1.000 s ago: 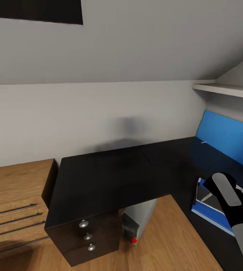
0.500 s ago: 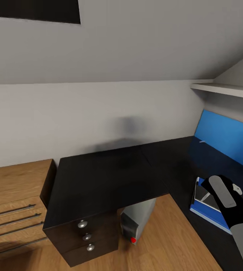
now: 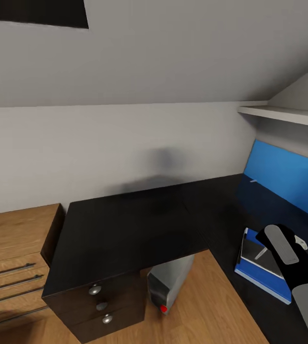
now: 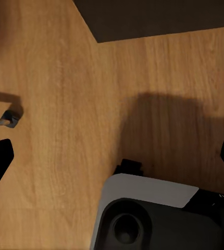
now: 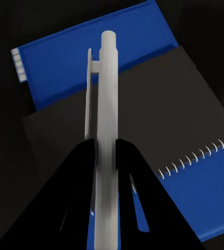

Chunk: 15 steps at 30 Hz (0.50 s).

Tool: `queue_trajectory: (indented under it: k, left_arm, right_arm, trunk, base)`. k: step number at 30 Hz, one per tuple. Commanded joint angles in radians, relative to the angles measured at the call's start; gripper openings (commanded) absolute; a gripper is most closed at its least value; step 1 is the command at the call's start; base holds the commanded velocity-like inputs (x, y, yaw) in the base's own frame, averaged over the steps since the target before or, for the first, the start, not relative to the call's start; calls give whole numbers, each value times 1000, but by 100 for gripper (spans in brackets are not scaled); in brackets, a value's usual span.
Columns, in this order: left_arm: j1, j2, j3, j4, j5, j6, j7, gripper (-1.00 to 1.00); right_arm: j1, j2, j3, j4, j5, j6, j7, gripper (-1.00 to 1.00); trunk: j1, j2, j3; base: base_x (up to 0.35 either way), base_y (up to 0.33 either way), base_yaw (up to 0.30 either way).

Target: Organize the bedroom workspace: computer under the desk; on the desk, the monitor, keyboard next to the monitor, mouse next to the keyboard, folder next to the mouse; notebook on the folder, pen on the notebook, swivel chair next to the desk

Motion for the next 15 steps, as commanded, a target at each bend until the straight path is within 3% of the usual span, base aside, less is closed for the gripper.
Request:
queue_trajectory:
  k: [1, 15]
  left_arm:
    - [-1, 1, -8, -2, 8, -4, 9, 100]
    - [-1, 0, -8, -2, 8, -44, 9, 100]
  right_arm:
    - [-1, -1, 0, 3, -5, 6, -4, -100]
    - [-1, -1, 3, 27, -2, 4, -2, -100]
  trunk:
    - [0, -1, -1]
    - [0, -1, -1]
  base:
    - [35, -37, 0]
    - [6, -30, 0]
